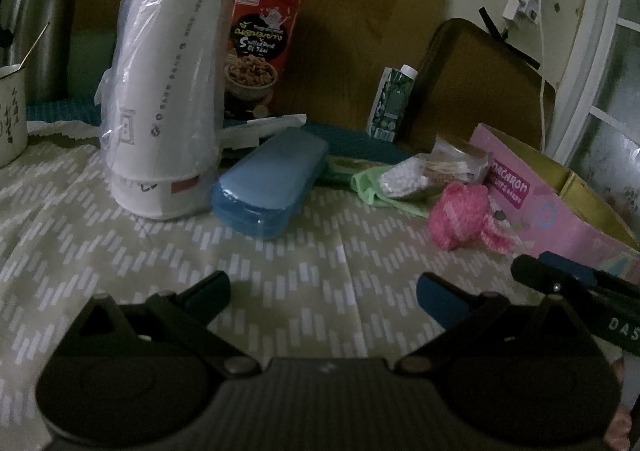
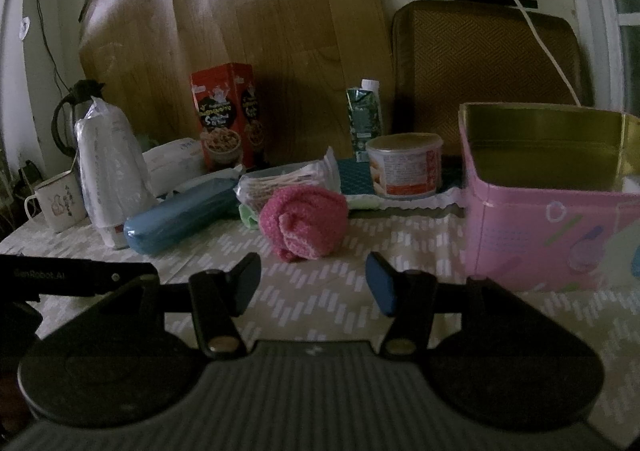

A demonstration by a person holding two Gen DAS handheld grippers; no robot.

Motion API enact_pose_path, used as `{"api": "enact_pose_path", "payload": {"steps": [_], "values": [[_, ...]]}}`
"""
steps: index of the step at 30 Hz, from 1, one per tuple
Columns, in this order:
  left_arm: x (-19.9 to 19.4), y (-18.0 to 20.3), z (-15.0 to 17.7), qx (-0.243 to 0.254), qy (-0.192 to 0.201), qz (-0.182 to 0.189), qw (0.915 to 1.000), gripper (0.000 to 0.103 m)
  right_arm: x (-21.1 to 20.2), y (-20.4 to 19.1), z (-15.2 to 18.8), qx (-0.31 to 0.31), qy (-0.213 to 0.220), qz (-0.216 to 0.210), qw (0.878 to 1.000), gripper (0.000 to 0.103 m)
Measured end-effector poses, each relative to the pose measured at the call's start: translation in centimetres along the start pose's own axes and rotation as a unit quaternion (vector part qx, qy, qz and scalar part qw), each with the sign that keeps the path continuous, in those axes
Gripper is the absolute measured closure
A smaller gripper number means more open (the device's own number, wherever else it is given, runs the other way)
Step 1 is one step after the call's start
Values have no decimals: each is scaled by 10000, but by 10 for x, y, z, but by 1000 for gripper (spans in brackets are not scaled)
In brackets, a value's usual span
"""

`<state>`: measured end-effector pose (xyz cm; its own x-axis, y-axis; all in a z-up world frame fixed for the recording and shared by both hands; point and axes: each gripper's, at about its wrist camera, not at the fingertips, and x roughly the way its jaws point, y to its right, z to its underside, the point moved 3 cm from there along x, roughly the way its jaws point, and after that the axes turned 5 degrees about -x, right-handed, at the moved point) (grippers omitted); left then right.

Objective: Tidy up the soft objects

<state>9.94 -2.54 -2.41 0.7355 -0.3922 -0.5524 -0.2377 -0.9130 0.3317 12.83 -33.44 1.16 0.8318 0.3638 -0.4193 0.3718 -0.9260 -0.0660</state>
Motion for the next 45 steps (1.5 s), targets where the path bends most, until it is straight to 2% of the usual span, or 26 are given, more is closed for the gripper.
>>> {"api": "enact_pose_path", "payload": {"steps": [6,10,13,15,16,17,28,34,37,40,41,43,45], "values": [[1,1,0,-10,-5,15,10000,0,6,-12,-3,-371,-61,-33,9993,39],[1,0,0,-15,-5,22,10000,0,18,-18,-11,-569,-110,10,9983,31],[2,0,0,10,-14,-1,10000,0,31,-22,-15,-675,-224,-31,9975,32],[1,0,0,20,-17,-9,10000,0,40,-26,-15,-780,-381,-77,9962,50],[1,0,0,21,-17,-8,10000,0,42,-28,-14,-819,-457,-87,9955,75],[1,0,0,20,-17,-6,10000,0,44,-28,-12,-826,-541,-91,9951,95],[6,5,0,196,-89,-139,9997,0,-2,-23,9,-686,-609,-195,9956,96],[6,5,0,248,-113,-167,9995,0,-45,-26,29,-604,-658,-552,9945,96],[6,3,-1,202,-121,-104,9997,0,-60,-26,37,-728,-713,-545,9933,94],[3,-1,-3,55,-155,-3,9999,0,-67,-21,43,-776,-779,-444,9929,85],[1,-2,-4,-3,-169,13,9999,0,-69,-19,44,-757,-787,-441,9930,69],[-4,1,-4,-215,-250,215,9992,0,-73,-15,42,-725,-693,-420,9941,46],[-9,12,-3,-290,-368,580,9972,0,-75,-16,40,-796,-610,-466,9939,42]]}}
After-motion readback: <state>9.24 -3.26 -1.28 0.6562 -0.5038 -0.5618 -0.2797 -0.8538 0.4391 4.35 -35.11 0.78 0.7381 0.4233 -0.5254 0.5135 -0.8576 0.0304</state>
